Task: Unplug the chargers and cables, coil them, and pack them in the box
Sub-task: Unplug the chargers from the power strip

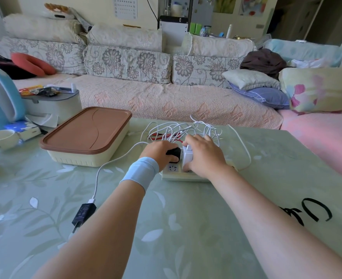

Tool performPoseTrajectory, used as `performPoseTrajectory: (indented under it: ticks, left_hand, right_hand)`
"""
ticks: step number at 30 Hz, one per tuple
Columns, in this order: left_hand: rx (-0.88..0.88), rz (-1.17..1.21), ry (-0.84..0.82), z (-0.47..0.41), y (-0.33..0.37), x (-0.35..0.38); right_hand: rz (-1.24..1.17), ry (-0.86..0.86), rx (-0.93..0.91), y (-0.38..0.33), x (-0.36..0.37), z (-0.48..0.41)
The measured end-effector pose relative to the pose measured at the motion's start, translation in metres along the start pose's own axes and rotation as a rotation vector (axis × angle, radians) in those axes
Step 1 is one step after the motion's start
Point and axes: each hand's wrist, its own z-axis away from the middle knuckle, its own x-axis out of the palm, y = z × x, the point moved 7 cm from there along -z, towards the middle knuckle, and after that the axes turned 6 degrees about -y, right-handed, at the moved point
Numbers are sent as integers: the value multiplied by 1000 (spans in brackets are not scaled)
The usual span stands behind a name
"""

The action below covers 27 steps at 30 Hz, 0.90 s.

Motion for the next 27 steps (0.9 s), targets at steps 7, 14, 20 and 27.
performPoseTrajectory:
  ticks: [7,14,20,27]
  left_hand:
    - [-31,39,-8,-1,-4,-3]
    - [-29,134,-38,-1,-5,-4]
    - [-81,291,0,1,-5,-8]
    - [31,254,142,10,26,-93]
  right_hand:
    - [-19,-9,-3,0,0,0]
    - [-41,-15,-11,2,0,-1]
    - [-23,-6,-7,0,0,1]
    - [38,-14,-7,-2,-2,4]
